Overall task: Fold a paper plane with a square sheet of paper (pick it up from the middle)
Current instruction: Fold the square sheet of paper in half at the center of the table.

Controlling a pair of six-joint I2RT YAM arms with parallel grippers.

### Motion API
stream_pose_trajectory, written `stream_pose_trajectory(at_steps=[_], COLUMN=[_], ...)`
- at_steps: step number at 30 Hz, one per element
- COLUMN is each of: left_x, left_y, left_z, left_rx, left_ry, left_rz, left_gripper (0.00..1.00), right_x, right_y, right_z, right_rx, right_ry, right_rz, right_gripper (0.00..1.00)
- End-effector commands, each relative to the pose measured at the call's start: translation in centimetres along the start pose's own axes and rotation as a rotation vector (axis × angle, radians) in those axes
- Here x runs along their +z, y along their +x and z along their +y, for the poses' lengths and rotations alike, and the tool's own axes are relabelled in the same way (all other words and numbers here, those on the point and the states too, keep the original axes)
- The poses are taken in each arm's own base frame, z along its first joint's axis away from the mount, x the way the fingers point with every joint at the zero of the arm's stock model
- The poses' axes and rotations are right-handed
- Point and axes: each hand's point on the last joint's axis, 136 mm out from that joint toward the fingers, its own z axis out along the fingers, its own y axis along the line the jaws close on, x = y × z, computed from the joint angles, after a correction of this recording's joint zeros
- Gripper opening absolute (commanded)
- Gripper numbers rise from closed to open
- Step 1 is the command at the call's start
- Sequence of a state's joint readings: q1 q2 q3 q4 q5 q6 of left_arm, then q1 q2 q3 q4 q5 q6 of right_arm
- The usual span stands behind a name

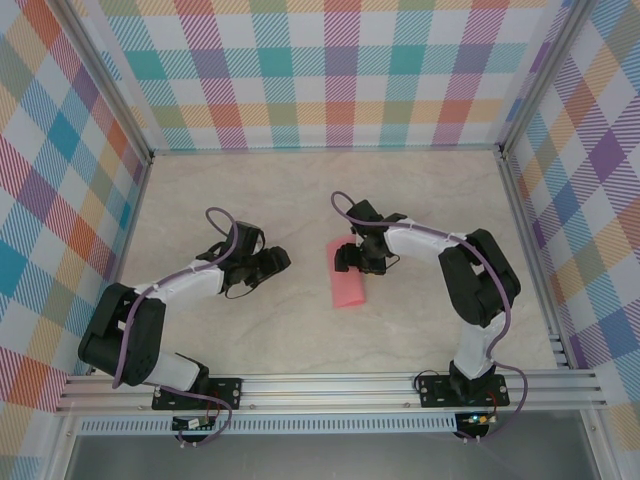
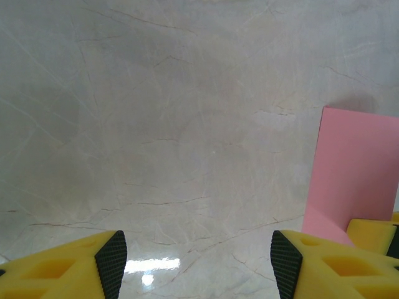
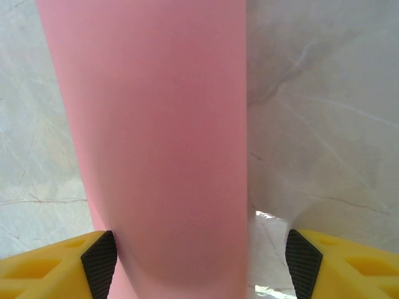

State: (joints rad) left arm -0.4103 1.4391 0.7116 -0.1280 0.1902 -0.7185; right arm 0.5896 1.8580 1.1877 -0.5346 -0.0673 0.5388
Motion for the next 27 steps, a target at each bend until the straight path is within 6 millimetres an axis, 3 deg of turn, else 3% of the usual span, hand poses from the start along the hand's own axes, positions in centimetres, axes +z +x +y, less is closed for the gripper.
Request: stream_pose_trajectory(at_steps=[1, 9, 17, 22, 27], left_x=[0.2, 0.7, 1.2, 2.1, 2.8], left_y=[-0.3, -0.2, 0.0, 0.5, 0.7], left_z=[-1.1, -1.8, -3.0, -5.1, -6.6], left_rx=[0.012, 0.019, 0.004, -0.011, 0.000], left_ry=[0.010, 0.018, 0.052, 0.136, 0.184], left_rz=[-0.004, 0.007, 0.019, 0.042, 0.041], left_gripper=[0.65, 0.63, 0.59, 0.51, 0.49], right_x=[-0.5, 0.0, 0.8, 2.2, 3.4], right_y=[0.3, 0.5, 1.1, 2.2, 3.0], right_z=[-0.5, -1.2, -0.9, -1.5, -2.2], right_rx=[0.037, 0.074, 0.029, 0.008, -0.003], right_ry=[-0.015, -0.033, -0.065, -0.036, 0.009], right_rz=[0.004, 0.030, 0.074, 0.108, 0.132], right_gripper=[0.73, 0.64, 0.64, 0.65, 0.66])
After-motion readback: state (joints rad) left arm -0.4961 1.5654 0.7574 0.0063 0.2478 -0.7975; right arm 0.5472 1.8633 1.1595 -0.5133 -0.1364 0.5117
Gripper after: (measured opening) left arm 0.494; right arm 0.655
